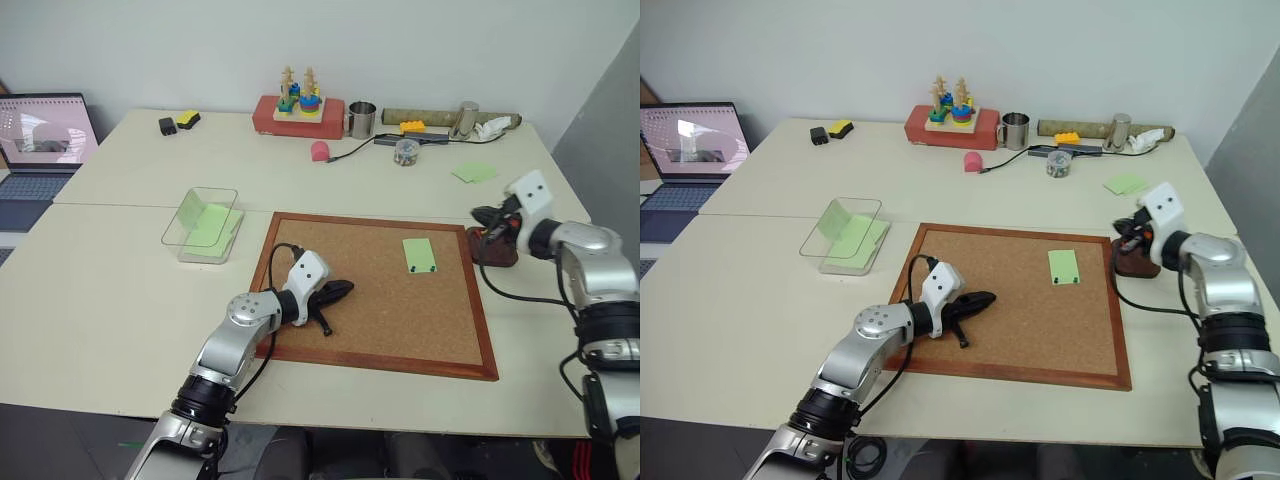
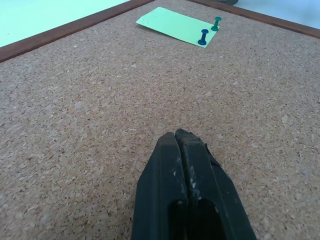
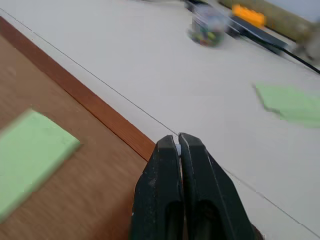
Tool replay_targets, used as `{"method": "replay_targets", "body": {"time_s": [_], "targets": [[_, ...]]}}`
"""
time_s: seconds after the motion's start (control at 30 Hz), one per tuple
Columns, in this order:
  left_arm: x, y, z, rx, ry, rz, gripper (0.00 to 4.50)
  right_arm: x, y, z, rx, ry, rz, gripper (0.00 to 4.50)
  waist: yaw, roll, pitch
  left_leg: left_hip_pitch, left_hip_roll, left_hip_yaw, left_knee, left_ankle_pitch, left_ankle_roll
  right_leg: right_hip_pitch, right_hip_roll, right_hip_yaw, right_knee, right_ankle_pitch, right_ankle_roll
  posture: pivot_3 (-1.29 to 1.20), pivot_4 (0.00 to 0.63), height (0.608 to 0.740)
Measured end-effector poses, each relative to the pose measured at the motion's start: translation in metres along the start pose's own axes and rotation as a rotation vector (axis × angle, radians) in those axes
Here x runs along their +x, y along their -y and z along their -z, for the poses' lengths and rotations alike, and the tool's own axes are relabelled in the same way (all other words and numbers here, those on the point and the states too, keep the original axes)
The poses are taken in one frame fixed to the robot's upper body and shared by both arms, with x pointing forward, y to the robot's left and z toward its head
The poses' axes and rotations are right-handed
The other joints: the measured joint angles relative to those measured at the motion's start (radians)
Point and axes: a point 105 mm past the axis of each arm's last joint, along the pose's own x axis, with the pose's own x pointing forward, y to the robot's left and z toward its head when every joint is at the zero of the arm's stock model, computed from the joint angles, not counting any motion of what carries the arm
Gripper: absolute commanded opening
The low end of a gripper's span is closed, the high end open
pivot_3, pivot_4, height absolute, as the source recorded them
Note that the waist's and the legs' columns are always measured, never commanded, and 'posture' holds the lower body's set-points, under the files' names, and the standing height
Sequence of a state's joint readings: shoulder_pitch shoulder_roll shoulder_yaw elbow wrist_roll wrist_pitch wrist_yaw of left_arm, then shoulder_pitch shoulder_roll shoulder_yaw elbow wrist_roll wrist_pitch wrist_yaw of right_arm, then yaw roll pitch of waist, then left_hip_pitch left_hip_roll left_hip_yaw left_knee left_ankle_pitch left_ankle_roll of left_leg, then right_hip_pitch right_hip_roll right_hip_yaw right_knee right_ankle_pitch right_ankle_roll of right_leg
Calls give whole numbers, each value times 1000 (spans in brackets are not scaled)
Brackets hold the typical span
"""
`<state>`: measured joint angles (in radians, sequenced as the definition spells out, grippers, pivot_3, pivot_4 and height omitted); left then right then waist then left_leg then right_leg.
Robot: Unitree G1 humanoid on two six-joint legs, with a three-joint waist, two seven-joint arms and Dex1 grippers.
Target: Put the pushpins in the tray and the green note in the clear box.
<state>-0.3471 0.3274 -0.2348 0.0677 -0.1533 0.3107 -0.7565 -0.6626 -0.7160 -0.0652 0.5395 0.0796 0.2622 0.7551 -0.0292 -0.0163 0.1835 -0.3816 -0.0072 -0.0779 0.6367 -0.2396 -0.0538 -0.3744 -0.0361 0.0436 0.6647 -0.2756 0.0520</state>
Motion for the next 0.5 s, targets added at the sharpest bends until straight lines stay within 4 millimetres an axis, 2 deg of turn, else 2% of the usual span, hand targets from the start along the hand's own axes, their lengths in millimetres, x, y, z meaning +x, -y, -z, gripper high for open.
{"method": "replay_targets", "body": {"time_s": [0.07, 0.13, 0.17, 0.5], "targets": [[0, 0, 0, -2, -1, -2, 0, -2, 2, 15, 9, -57, 18, 16, -1, 0, 0, 0, 0, 0, 0, 0, 0, 0, 0, 0, 0, 0, 0, 0, 150, 740], [0, -1, 0, -2, -1, -2, 0, -2, 1, 19, 14, -72, 18, 444, -2, 0, 0, 0, 0, 1, 1, 0, 0, 0, 0, 1, 0, 0, 0, 0, 150, 740], [0, -1, 0, -1, -2, -1, 0, -2, 1, 20, 16, -74, 19, 463, -2, 0, 0, 0, 0, 0, 1, 0, 0, 0, 0, 1, 0, 0, 0, 0, 150, 740], [1, -2, -1, 3, 0, 0, 0, -1, 1, 35, 62, -114, 28, 2603, 0, 1, 0, 0, 0, 0, 1, 0, 0, 1, 0, 0, -1, 0, 1, 0, 150, 740]]}}
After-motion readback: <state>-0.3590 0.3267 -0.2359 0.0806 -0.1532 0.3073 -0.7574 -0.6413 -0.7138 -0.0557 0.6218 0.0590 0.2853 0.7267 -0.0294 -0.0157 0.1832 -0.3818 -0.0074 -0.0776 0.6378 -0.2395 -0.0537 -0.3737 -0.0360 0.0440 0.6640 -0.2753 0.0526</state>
